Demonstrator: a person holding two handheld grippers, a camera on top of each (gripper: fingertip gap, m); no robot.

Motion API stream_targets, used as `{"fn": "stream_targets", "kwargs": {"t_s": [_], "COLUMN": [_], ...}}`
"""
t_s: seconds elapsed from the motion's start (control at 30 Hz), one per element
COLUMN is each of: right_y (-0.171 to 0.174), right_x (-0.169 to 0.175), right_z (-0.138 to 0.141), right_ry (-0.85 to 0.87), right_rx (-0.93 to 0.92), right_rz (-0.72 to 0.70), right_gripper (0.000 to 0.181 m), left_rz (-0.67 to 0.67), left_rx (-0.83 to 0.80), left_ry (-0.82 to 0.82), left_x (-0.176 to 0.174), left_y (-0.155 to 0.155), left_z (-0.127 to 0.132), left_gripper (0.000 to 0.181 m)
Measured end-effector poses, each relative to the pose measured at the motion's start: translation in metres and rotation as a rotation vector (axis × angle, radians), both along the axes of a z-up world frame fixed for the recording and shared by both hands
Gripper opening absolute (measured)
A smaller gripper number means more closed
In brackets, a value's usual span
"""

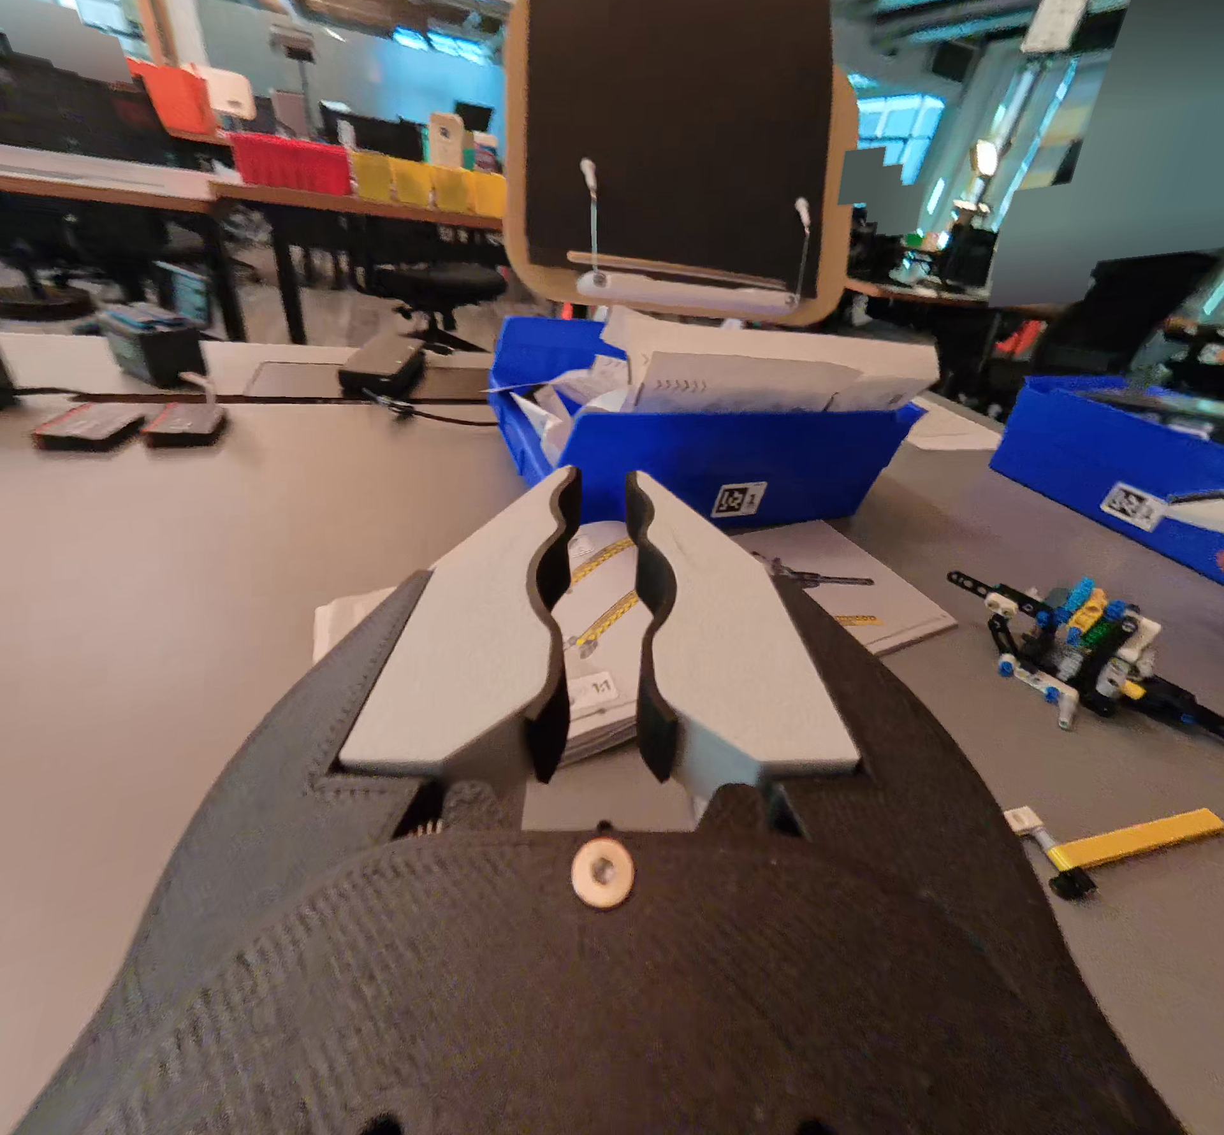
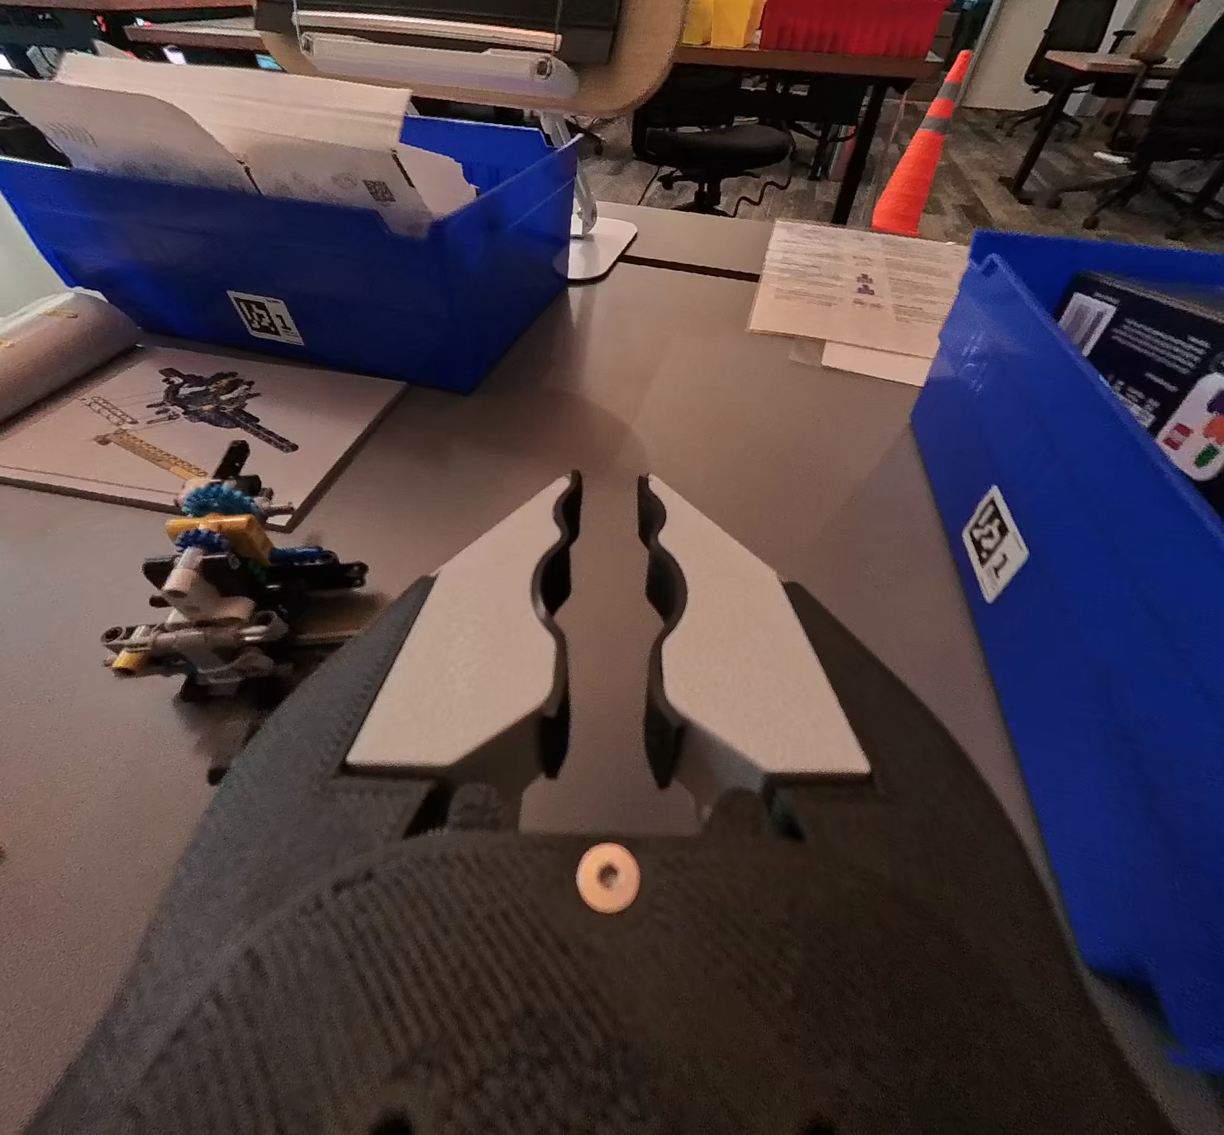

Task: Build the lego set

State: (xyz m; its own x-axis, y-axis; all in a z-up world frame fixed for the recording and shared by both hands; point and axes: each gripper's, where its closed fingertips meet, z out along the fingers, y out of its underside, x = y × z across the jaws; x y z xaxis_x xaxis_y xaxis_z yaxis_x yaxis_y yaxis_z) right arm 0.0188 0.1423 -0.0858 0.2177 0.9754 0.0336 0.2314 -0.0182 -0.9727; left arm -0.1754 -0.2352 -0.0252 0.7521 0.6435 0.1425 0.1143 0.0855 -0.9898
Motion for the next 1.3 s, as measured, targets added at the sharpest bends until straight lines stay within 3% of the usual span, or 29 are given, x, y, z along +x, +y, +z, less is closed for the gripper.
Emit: {"fn": "stream_targets", "kwargs": {"t_s": [0.13,0.37,0.53,0.63,0.77,0.93,1.0,1.03,1.17,1.3], "right_y": [-0.02,-0.054,-0.039,-0.028,-0.017,-0.001,-0.001,-0.002,-0.02,-0.055], "right_x": [-0.022,-0.103,-0.156,-0.182,-0.212,-0.239,-0.245,-0.249,-0.254,-0.246], "right_z": [0.016,0.05,0.082,0.097,0.093,0.066,0.059,0.057,0.055,0.055], "right_ry": [-0.01,-0.066,0.007,0.051,0.023,-0.107,-0.168,-0.195,-0.283,-0.325], "right_rx": [0.037,0.119,0.038,-0.095,-0.195,-0.107,-0.038,-0.002,0.119,0.238], "right_rz": [0.077,0.314,0.372,0.409,0.408,0.377,0.396,0.411,0.557,0.789], "right_gripper": [0.015,0.028,0.03,0.033,0.034,0.036,0.037,0.037,0.037,0.038], "left_rz": [-0.121,-0.228,-0.278,-0.432,-0.524,-0.703,-0.79,-0.81,-0.822,-0.795], "left_rx": [-0.035,-0.059,-0.136,-0.197,-0.285,-0.31,-0.306,-0.3,-0.275,-0.26], "left_ry": [-0.057,-0.059,-0.093,-0.14,-0.131,-0.142,-0.157,-0.167,-0.173,-0.169], "left_x": [-0.014,-0.05,-0.091,-0.097,-0.112,-0.099,-0.087,-0.083,-0.075,-0.072], "left_y": [0.04,0.11,0.149,0.175,0.194,0.204,0.203,0.203,0.199,0.195], "left_z": [0.007,0.03,0.028,0.015,0.002,-0.001,-0.002,-0.001,0.002,0.004], "left_gripper": [0.017,0.038,0.065,0.082,0.098,0.095,0.071,0.07,0.067,0.068]}}
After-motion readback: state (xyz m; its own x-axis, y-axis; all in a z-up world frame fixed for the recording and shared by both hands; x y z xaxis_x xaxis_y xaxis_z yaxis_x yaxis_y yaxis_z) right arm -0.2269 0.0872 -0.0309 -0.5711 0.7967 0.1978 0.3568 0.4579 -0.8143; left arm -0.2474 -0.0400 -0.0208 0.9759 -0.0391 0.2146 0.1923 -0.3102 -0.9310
